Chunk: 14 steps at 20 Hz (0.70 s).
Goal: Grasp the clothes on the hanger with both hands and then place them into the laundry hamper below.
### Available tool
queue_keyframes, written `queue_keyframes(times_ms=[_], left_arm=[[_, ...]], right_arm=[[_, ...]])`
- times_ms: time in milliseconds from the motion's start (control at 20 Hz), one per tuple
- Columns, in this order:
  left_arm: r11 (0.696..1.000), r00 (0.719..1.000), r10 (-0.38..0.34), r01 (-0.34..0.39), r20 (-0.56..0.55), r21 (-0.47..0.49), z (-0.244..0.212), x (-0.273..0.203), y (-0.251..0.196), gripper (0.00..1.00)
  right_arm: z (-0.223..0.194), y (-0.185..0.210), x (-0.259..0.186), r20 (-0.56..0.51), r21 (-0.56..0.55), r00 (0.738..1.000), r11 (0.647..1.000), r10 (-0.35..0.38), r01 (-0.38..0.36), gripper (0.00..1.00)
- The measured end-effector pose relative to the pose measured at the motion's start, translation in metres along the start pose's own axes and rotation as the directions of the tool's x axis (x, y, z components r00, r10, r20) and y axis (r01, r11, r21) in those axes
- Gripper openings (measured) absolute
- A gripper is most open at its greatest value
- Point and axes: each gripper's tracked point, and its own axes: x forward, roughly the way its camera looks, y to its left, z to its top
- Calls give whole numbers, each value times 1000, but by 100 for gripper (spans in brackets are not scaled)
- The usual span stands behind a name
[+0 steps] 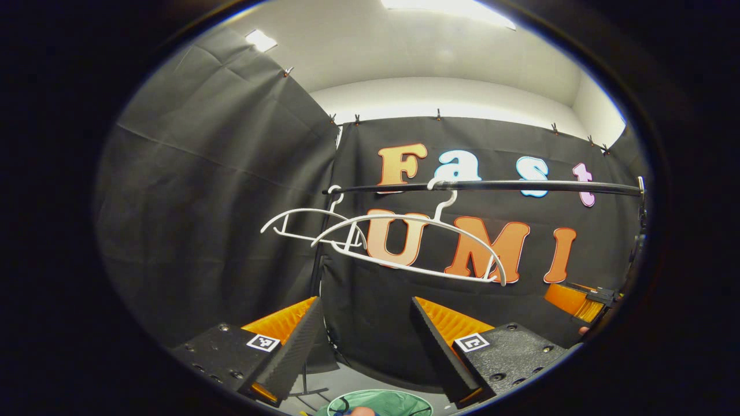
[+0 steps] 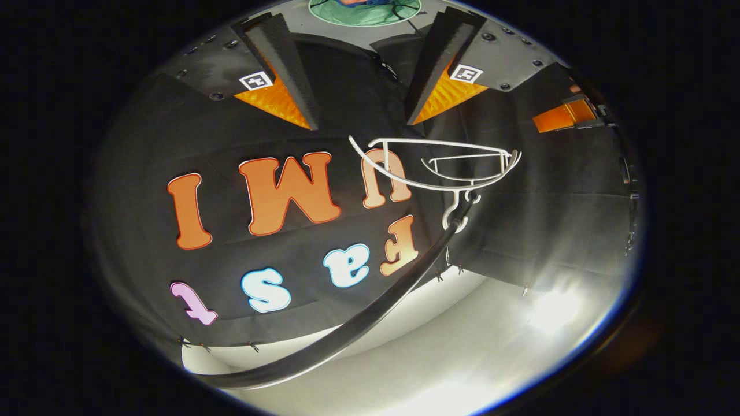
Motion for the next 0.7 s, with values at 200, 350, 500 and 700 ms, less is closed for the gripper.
queue_keyframes(times_ms=[200,350,500,700], left_arm=[[1000,1000,5,-5,-7,5,-5,-2,1,95],[1000,1000,3,-3,-16,-14,-10,-3,2,92],[1000,1000,2,-2,-27,-3,-16,-4,4,98],[1000,1000,-9,9,-30,17,-19,-2,2,95]], right_arm=[[1,-1,-3,8,4,1000,1000,1,-1,96],[-2,4,-7,-4,11,1000,1000,9,-9,96],[-6,5,-9,-13,7,1000,1000,6,-6,96],[-8,6,-11,-15,21,1000,1000,-4,4,100]])
